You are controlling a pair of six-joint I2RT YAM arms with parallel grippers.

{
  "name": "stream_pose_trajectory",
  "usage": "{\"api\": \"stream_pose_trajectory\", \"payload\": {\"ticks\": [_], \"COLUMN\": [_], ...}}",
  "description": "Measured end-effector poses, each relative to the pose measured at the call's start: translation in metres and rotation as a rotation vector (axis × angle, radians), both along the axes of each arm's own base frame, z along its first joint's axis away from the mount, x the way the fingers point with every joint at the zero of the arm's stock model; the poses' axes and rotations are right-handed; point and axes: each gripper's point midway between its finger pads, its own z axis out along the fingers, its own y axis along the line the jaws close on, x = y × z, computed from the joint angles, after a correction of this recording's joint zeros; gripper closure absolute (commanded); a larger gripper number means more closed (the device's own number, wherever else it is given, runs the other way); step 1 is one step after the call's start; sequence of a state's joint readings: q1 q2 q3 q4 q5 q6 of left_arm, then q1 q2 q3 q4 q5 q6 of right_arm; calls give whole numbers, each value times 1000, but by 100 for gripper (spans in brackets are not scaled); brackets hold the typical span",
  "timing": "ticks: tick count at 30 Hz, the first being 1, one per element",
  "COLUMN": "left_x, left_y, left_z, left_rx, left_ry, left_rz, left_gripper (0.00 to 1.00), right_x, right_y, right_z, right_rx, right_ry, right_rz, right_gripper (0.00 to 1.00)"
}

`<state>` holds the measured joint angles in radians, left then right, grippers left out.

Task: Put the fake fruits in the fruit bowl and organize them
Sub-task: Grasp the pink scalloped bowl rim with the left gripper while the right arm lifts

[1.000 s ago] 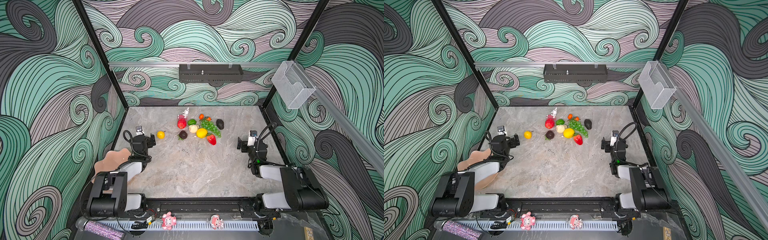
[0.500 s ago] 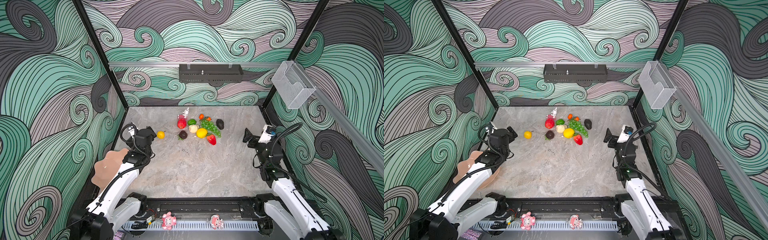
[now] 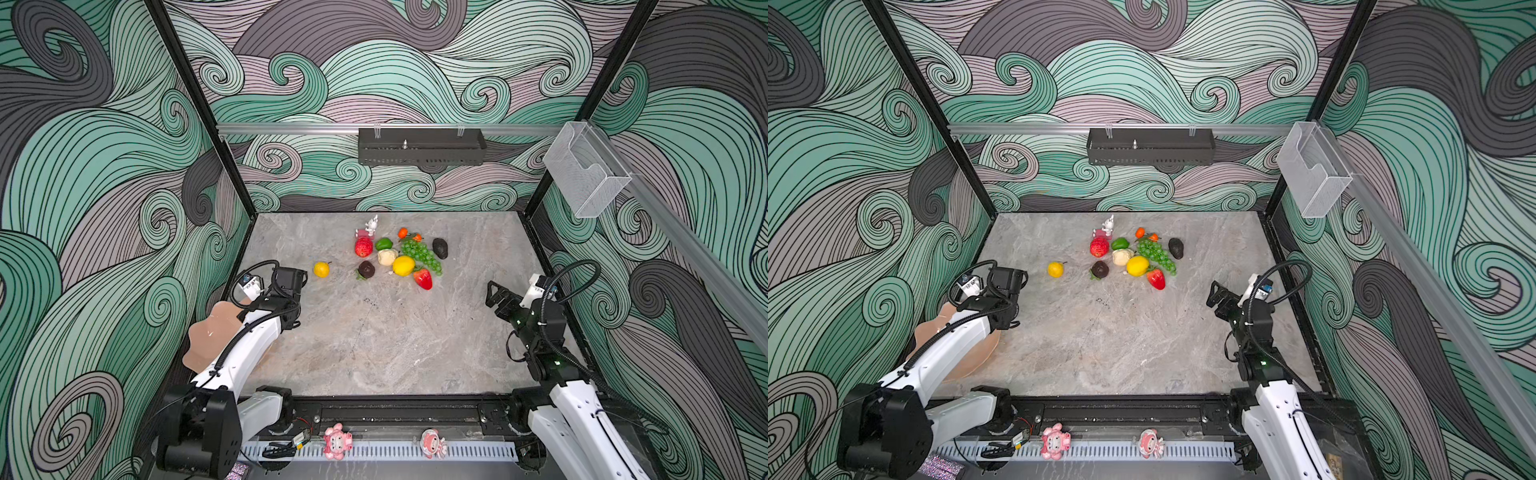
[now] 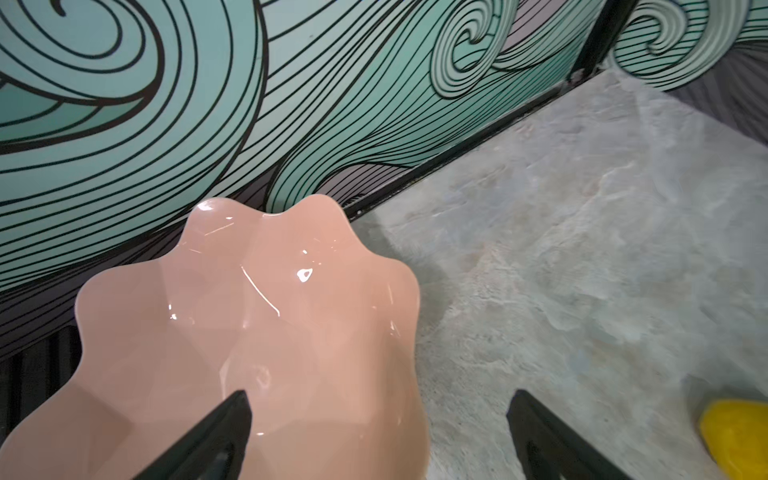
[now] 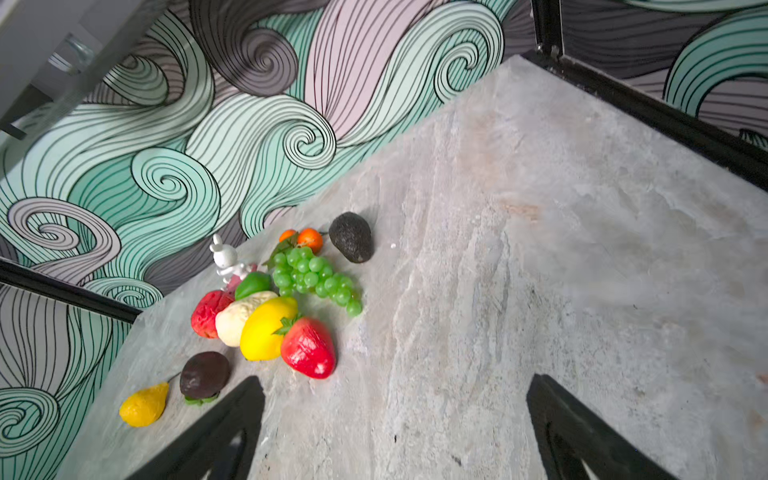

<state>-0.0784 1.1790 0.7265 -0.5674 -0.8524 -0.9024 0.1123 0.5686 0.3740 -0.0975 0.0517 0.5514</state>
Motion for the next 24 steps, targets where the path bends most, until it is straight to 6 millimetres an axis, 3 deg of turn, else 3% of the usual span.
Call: {"api": "stream_pose_trajectory", "payload": {"ticks": [6,13,18,24], "left_x": [5,17,15,27], "left_y": [21,26,17,-13], "left_z": [-26,-69,-96,-117], "left_rx": [-90,-264,-399,-572], "left_ry": [109,217,273,282], "left_rz": [94,142,132,53], "left_gripper": [1,1,1,1], "right_x": [-4,-11,-16,-23], "right_y": [1,6,7,7], "right_z": [-10,-18,-17,-20], "right_rx": [0,1,-1,-6], "right_ry": [44,99,123,146], "right_rz": [8,32,43,52], "right_gripper": [1,1,1,1]}}
